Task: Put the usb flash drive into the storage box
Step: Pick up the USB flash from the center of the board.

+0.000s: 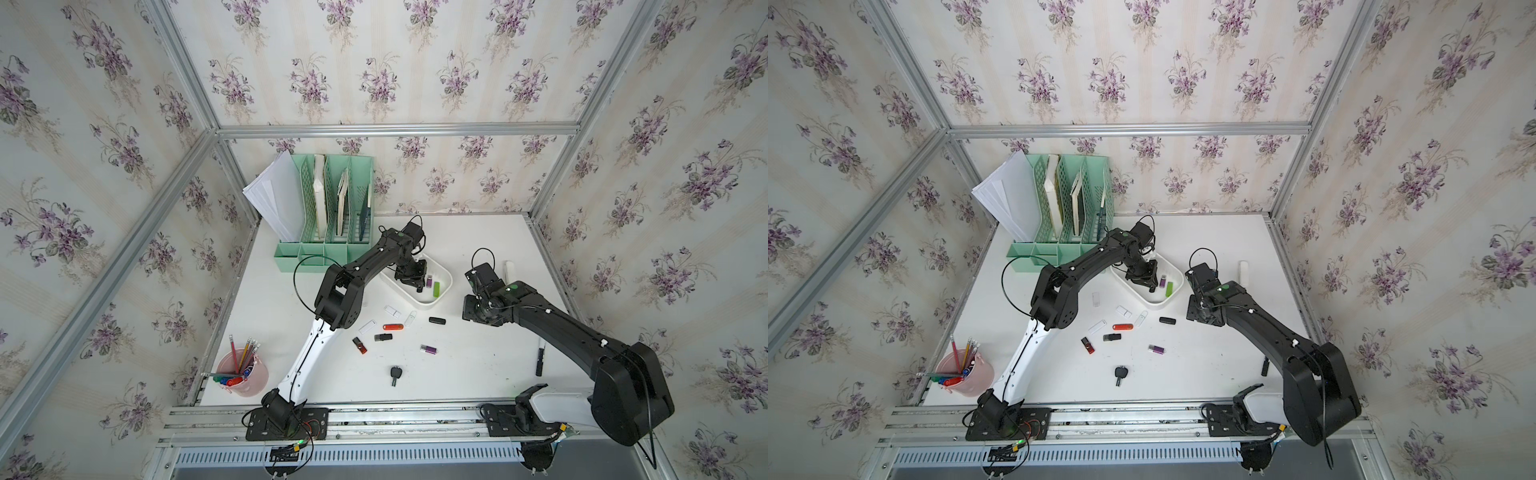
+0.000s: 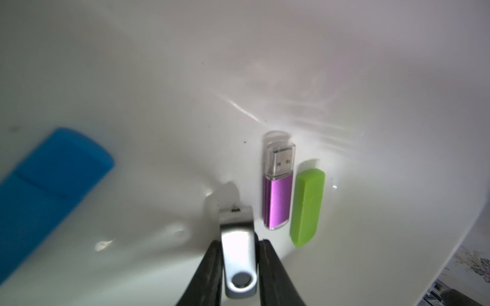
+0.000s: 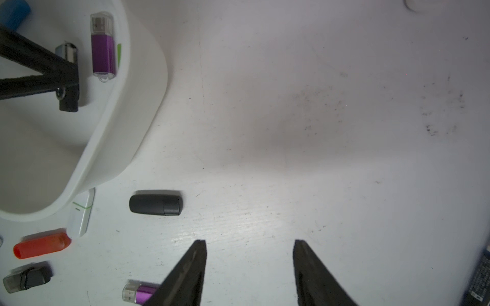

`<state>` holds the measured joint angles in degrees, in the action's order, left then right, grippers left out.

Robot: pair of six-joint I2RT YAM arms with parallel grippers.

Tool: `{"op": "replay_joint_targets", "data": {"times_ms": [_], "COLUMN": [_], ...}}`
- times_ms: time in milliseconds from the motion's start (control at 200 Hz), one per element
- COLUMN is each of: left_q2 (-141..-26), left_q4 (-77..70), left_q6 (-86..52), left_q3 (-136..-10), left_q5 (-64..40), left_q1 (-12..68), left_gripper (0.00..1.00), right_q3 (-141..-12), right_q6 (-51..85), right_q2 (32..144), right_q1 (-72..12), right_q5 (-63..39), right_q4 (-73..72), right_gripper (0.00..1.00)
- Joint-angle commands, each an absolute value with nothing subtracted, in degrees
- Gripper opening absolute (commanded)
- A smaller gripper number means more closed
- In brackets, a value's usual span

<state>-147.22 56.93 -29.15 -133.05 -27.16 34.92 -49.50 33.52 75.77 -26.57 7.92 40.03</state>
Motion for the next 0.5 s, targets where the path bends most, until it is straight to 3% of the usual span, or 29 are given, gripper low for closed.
{"op": "replay_joint_targets", "data": {"times_ms": [0,140,310,410,495], "left_q2": [-147.46,-146.2,-139.35,-131.8,-125.0], "left_q4": [57.78,57.7,58.92,59.53,61.39], "left_q6": [-29.11,-29.42,-29.36,-29.12,-28.76], "left_q3": [-133.51,-133.51,-132.16,-127.64,-121.49], "left_q5": [-26.67,-27.06,-25.08,-22.21,-19.0], "left_q1": [34.98,35.01,35.0,34.64,33.74], "left_gripper": [0.33,0.45,0.51,0.54,0.63], "right_q3": [-48.96,-48.63,-48.0,-47.09,-46.1], "right_q6": [33.76,32.54,29.57,28.37,27.9], "right_q2": [75.32,75.17,74.27,74.66,75.38], "right_q1": [-26.57,-27.18,-30.4,-36.87,-41.1], "right_q5": [6.76,5.93,3.56,2.6,1.47], "right_q4": [38.26,37.47,35.43,34.18,32.66], "right_gripper": [0.58,0.58,0.6,0.64,0.67]}}
